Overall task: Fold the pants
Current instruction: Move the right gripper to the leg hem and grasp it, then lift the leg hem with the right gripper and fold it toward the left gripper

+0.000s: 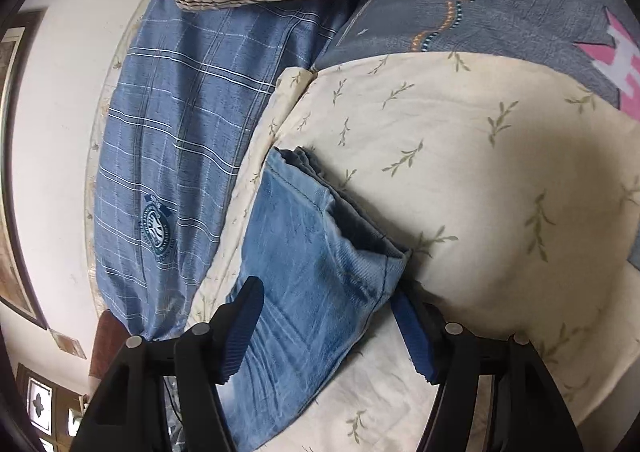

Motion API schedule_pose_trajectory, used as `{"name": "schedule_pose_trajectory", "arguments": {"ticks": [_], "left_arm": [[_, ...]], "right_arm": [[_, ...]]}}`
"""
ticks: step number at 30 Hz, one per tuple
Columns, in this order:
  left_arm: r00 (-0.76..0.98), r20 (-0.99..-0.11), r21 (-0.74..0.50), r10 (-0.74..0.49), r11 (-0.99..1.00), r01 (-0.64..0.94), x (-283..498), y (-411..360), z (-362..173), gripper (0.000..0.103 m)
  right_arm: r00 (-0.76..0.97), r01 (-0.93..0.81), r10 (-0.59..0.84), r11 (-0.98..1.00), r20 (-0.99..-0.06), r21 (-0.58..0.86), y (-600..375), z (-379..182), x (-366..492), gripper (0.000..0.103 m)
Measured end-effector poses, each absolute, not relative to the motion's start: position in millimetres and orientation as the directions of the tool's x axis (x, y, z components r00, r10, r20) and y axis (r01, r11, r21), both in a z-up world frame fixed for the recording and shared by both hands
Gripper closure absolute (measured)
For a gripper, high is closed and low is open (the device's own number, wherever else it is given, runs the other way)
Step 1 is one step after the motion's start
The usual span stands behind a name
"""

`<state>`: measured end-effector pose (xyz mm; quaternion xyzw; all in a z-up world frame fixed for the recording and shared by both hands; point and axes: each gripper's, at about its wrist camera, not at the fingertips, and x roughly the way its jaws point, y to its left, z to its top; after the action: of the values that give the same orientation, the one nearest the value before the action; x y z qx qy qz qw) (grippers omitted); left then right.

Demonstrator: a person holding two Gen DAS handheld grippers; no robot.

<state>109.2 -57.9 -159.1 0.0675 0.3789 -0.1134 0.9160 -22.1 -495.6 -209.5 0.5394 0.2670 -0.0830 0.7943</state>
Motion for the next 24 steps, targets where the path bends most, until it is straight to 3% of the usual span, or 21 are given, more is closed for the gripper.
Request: {"name": "schedule_pose_trajectory", "arguments": {"ticks": [6,7,8,10,16,24], "left_arm": [[0.685,-0.713,0.048,-0.154,0.963,0.266,109.3,-61.9,-160.6,0.0],[0.684,-0.713,0.051,-0.153,0.962,0.269,109.0,-62.9,-161.1,0.0],[0.685,-0.713,0.055,-0.152,0.961,0.27,108.9,-63.8,-161.2,0.0],[0.687,-0.711,0.059,-0.153,0.96,0.274,108.1,-65.1,-161.3,0.0],[0.689,-0.709,0.045,-0.151,0.965,0.258,110.7,-60.1,-159.8,0.0],[0.702,-0.696,0.008,-0.151,0.976,0.218,115.4,-45.3,-152.3,0.0]], "right_arm": [[0.877,0.364,0.174,0.37,-0.448,0.855,-501.6,-217.1,-22.5,0.05],[0.876,0.364,0.172,0.378,-0.451,0.851,-502.1,-217.1,-20.6,0.058],[0.872,0.376,0.164,0.381,-0.462,0.845,-503.7,-218.5,-19.4,0.073],[0.872,0.383,0.163,0.358,-0.461,0.851,-507.4,-224.1,-18.7,0.08],[0.875,0.377,0.125,0.43,-0.467,0.821,-498.1,-207.4,-16.6,0.081],[0.894,0.304,0.082,0.612,-0.441,0.73,-456.1,-143.0,-8.3,0.082]]}}
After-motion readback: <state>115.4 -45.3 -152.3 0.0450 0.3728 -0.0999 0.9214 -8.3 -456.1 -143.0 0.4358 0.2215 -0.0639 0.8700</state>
